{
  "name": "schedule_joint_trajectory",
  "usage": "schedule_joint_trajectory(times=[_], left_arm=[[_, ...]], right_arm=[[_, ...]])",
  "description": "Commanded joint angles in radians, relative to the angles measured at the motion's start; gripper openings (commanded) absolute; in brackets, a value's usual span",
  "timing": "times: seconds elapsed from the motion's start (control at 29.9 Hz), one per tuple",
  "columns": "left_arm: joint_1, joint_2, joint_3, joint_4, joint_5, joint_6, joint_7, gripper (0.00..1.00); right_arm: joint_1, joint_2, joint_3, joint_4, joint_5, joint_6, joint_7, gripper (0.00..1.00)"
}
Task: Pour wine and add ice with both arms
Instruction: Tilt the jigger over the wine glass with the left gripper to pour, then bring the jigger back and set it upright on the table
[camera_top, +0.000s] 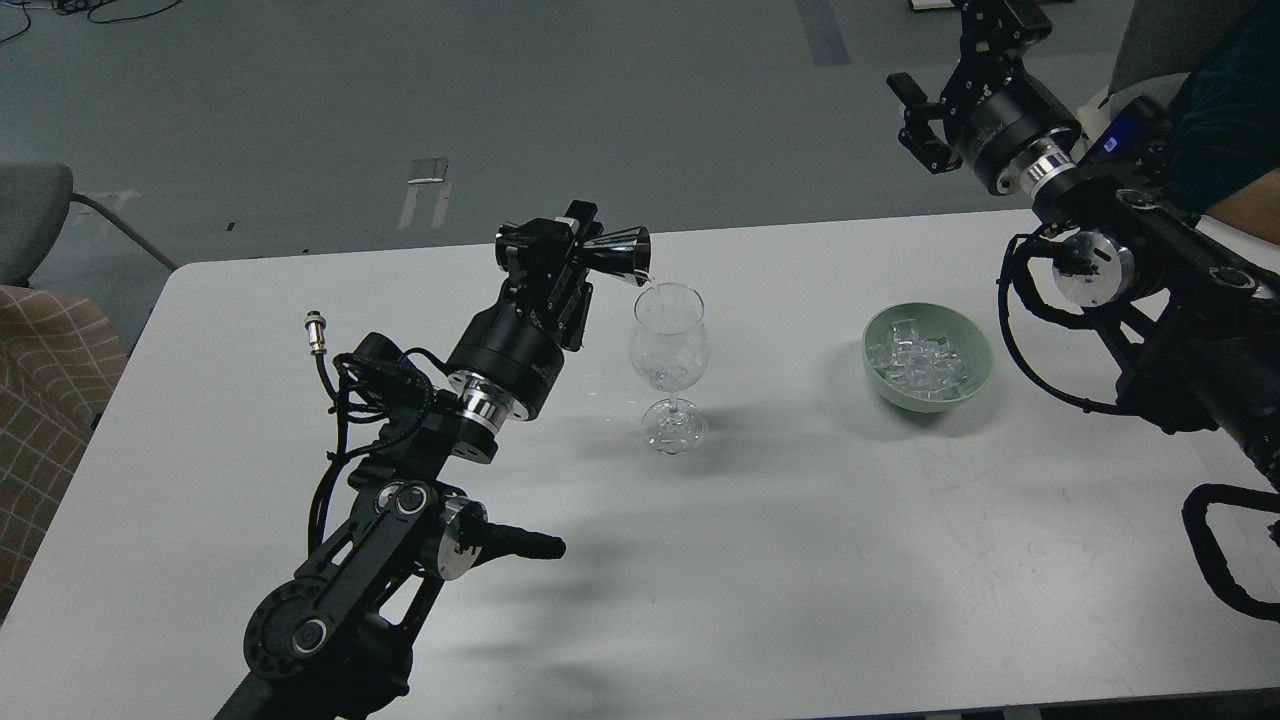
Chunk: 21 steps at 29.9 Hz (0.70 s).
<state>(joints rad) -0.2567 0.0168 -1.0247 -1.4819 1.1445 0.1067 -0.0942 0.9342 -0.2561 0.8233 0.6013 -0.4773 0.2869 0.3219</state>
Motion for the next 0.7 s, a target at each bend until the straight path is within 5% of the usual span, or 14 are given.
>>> schedule_joint_trajectory(times=[0.0,0.53,0.67], left_arm=[[-0.001,0.002,0.0,0.011,0.026,0.007,-0.01,0.0],[-0.001,0.0,0.002,0.031,0.242,0.047,-0.019,0.0],[-0.001,-0.017,-0.017,0.026,0.198,0.048,0.014,0.0]], right_arm=[[0.0,0.0,0.0,0.0,-0.001,0.0,0.0,1.0],[0.0,0.0,-0.001,0.0,-0.001,0.0,0.0,1.0],[0.0,0.0,-0.001,0.0,-0.001,0.0,-0.001,1.0]])
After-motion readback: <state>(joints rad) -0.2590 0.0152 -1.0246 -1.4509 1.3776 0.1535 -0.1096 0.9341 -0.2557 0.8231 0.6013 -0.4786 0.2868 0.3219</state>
